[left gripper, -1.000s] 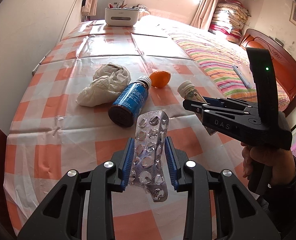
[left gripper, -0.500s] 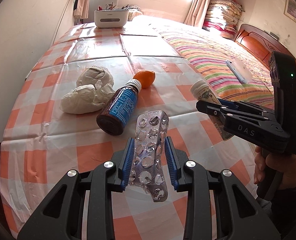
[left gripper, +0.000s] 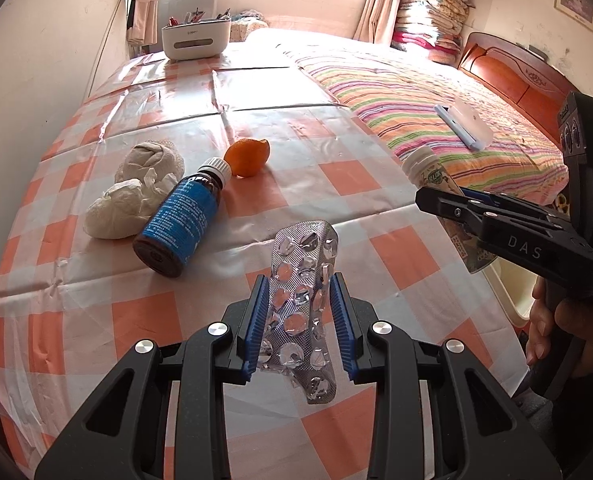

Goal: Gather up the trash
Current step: 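Carry the tube bottle and blister pack with both tools over the bin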

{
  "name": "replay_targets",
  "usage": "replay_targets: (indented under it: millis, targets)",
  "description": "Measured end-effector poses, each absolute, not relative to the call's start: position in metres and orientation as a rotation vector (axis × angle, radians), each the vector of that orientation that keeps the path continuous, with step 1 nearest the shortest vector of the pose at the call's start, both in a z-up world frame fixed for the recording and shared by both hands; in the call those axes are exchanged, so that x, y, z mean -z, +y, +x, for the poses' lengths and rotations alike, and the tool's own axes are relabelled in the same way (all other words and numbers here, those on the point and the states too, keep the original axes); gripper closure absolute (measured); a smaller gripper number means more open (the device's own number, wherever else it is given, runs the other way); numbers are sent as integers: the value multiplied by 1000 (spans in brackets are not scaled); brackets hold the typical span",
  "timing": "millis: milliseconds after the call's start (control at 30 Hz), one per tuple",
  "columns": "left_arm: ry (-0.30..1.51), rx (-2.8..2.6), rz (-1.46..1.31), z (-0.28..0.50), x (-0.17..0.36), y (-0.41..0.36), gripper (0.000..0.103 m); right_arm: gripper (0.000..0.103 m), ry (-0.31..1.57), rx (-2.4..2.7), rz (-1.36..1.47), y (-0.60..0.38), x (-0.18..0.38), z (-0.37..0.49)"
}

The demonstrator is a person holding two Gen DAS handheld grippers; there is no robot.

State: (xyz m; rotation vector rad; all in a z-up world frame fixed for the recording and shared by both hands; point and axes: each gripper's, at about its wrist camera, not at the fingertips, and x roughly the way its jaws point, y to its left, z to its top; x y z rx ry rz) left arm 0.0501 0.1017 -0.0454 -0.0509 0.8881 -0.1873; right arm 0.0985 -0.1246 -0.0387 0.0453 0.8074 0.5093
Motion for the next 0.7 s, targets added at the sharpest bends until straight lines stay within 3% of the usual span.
replay_targets:
  millis: [700]
  targets:
    - [845,286,34,71,27,13,72,74,757,-418,124,-200,32,88]
